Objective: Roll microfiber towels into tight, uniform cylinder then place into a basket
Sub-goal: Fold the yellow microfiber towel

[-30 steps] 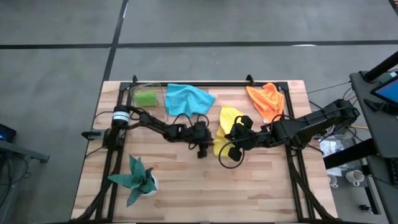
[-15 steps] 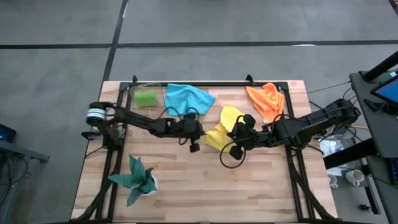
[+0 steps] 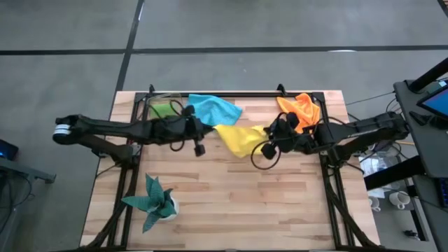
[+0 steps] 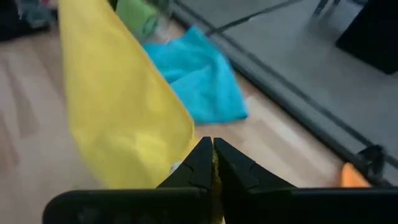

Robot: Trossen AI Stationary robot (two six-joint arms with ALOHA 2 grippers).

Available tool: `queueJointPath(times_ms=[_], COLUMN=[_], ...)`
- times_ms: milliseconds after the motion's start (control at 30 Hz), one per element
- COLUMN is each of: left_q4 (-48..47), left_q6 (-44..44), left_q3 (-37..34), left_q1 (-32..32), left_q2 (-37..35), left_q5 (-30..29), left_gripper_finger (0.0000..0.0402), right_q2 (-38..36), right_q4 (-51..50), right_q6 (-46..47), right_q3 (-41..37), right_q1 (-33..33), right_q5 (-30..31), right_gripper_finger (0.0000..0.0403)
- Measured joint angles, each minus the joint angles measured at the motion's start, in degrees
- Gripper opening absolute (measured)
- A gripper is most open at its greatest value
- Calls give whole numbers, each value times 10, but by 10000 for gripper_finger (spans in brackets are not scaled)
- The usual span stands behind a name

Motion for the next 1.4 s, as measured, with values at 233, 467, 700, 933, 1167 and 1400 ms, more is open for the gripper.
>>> queueJointPath(times_ms=[233,467,700,933,1167,1400], left_q4=[-12,62,71,75,64,62], left_q6=[13,107,200,309,347,273], left_q3=[-1,11,96,153,123,55], left_q1=[-2,-8,-7,-15,-86,-231], left_q2=[-49,-64,-43,-4,5,7], left_q5=[-52,-112,-128,-212,-310,-436], left_gripper_finger=[0,0,0,0,0,0], right_q2=[-20,-31,-45,-46,-45,-44], right_q4=[-7,-1,-2,0,-4,-3], right_q6=[-6,-54,-127,-194,-198,-111], right_q3=[-11,-1,71,122,90,41], right_q1=[-41,-63,-78,-67,-6,116], right_q5=[7,69,97,113,117,106], right_gripper_finger=[9,9,9,9,8,8])
